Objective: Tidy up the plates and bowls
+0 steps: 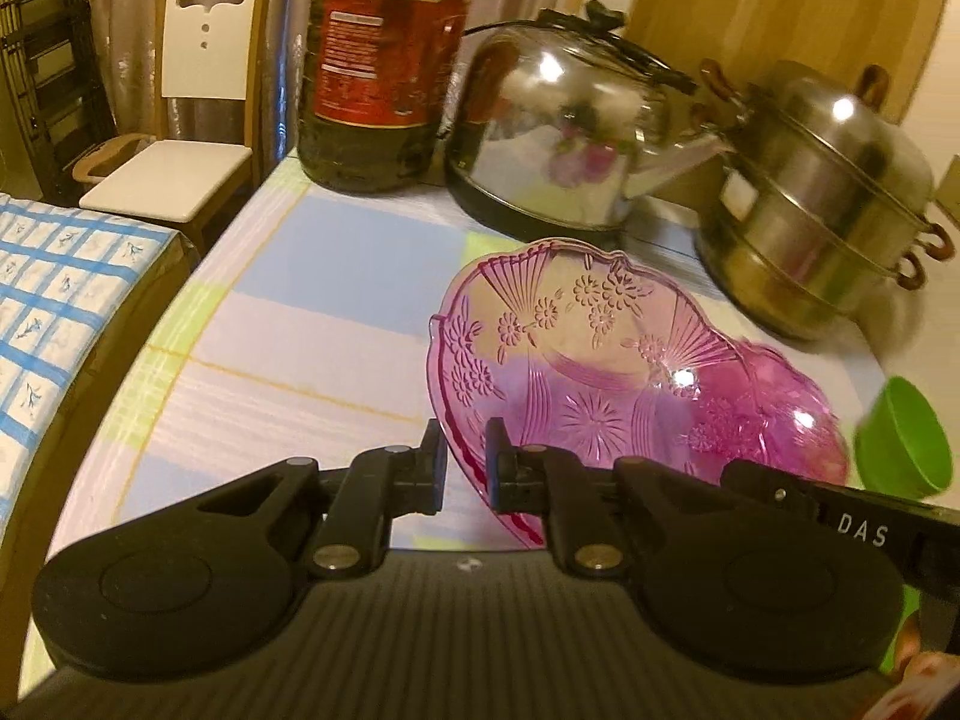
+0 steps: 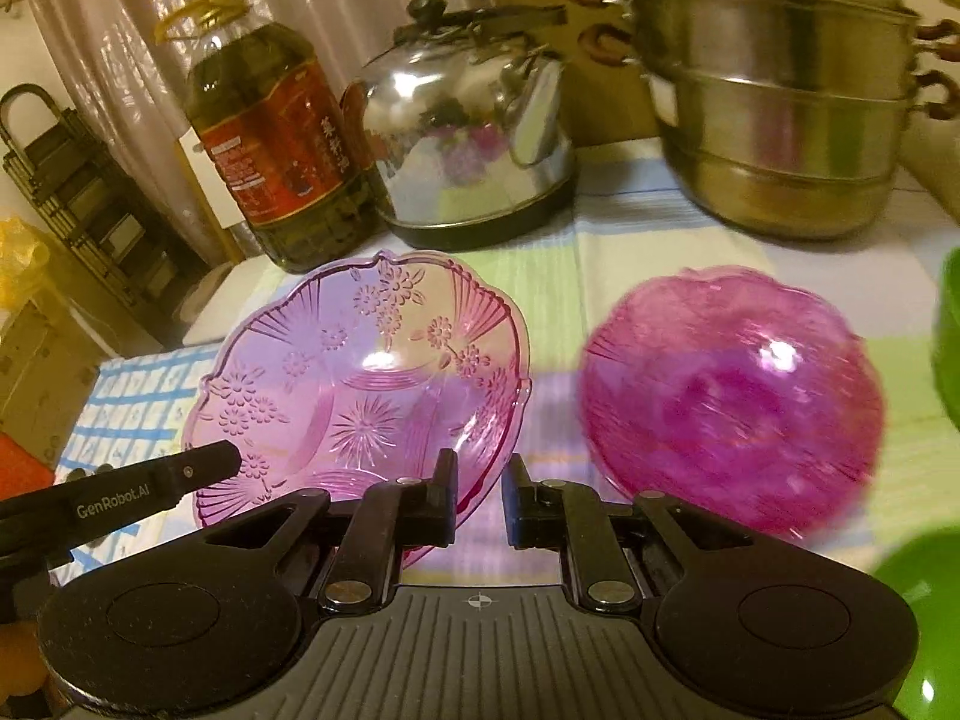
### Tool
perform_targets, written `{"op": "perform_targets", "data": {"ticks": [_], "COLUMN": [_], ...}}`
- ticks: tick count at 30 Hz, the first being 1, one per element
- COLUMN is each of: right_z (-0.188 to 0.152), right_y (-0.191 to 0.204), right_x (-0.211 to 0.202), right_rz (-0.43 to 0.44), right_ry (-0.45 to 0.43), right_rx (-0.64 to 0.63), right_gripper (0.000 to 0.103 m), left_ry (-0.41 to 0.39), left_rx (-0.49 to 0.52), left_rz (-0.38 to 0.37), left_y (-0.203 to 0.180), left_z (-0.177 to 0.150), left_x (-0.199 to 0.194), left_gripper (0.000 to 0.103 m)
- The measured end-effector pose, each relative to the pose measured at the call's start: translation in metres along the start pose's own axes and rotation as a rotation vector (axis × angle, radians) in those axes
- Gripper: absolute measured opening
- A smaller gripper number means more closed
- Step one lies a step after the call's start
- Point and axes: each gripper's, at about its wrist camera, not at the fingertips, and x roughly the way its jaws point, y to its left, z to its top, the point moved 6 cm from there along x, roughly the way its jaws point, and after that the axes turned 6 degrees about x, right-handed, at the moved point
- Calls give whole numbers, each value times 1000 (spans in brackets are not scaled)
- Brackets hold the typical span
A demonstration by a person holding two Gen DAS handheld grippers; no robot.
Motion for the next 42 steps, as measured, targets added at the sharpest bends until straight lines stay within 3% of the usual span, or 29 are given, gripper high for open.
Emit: {"op": "perform_targets", "data": {"ticks": [20, 42], "right_z": [-41, -49], "right_y": [-46, -84], "right_x": [-143, -187], "right_rz": [-91, -122], "right_ry": [-85, -122], "right_rx": [27, 84], "right_gripper": [15, 15], "left_ry": [-25, -16], "left_rx": [88, 158], "left_rz": [-86, -125], "left_y": [-94, -142], "left_z": [-43, -53], "left_x": [-96, -110], "left_gripper": [11, 12]}}
